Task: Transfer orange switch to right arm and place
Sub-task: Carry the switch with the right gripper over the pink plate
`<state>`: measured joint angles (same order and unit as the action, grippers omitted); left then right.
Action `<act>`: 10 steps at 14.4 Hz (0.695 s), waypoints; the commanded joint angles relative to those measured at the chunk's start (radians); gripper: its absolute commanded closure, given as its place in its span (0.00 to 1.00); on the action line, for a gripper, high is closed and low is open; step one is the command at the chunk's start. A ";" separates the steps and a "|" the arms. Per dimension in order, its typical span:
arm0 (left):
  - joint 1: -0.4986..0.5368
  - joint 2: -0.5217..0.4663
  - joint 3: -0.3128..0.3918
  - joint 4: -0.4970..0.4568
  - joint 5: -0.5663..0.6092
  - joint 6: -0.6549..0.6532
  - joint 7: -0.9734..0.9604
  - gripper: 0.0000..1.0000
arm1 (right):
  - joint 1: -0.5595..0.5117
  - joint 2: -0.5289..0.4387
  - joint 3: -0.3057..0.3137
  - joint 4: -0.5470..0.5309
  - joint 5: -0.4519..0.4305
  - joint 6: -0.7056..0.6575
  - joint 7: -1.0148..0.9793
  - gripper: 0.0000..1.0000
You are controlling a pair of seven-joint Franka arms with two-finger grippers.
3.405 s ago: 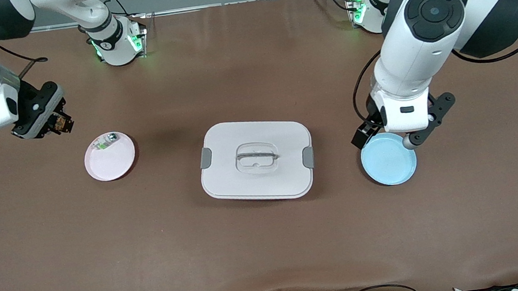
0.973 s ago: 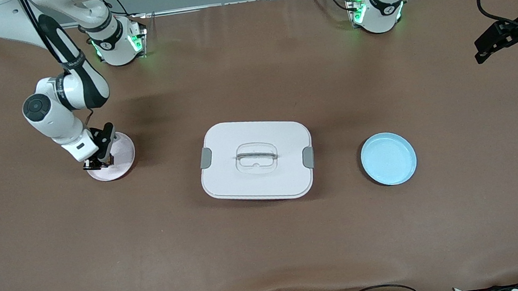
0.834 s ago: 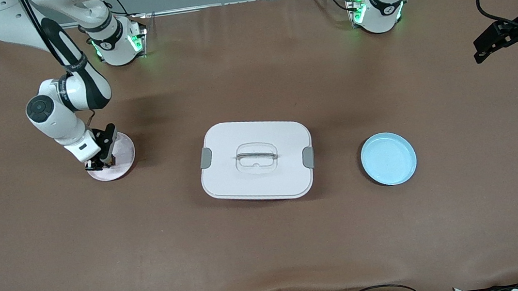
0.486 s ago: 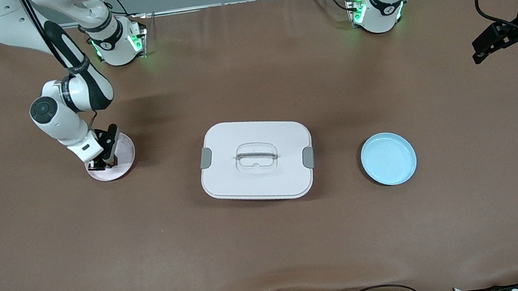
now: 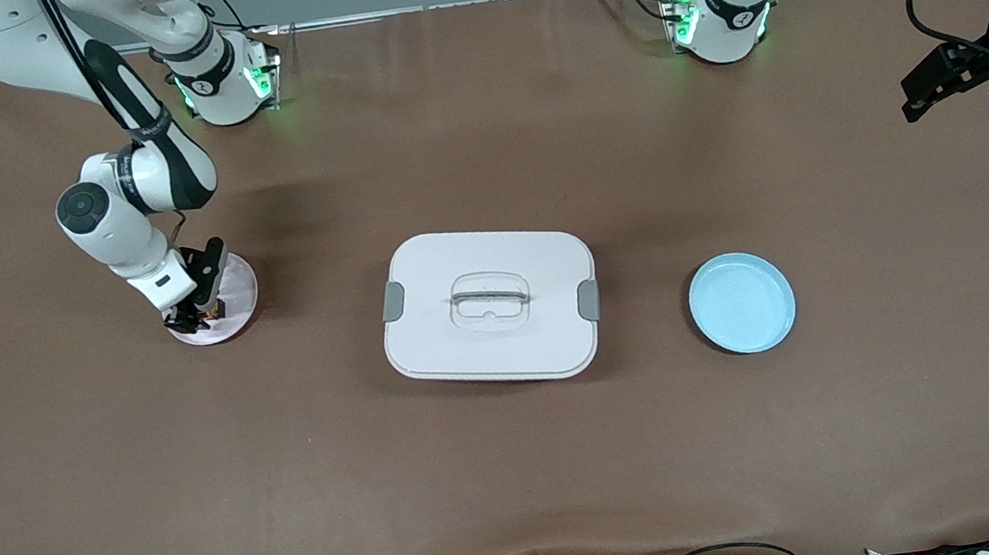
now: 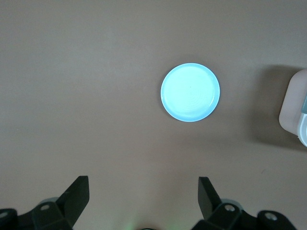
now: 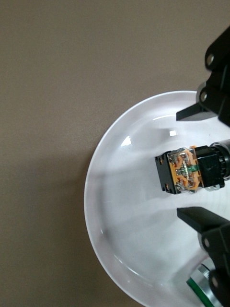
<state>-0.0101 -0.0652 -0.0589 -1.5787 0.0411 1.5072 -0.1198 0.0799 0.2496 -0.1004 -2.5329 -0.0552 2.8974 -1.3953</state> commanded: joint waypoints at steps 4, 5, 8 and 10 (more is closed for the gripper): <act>-0.013 -0.012 -0.007 -0.006 -0.020 0.019 -0.001 0.00 | -0.012 -0.018 0.008 0.029 -0.003 -0.001 -0.011 0.00; -0.014 -0.012 -0.007 -0.004 -0.020 0.019 -0.003 0.00 | -0.014 -0.018 0.008 0.029 -0.003 -0.001 -0.011 0.00; -0.013 -0.010 -0.012 -0.004 -0.021 0.021 -0.003 0.00 | -0.034 -0.015 0.008 0.039 -0.003 -0.001 -0.010 0.00; -0.013 -0.008 -0.012 -0.004 -0.021 0.030 -0.001 0.00 | -0.041 -0.016 0.008 0.059 0.008 -0.061 0.005 0.00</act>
<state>-0.0255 -0.0652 -0.0677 -1.5787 0.0385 1.5220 -0.1202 0.0655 0.2453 -0.1028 -2.4906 -0.0531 2.8891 -1.3940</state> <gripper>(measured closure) 0.000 0.000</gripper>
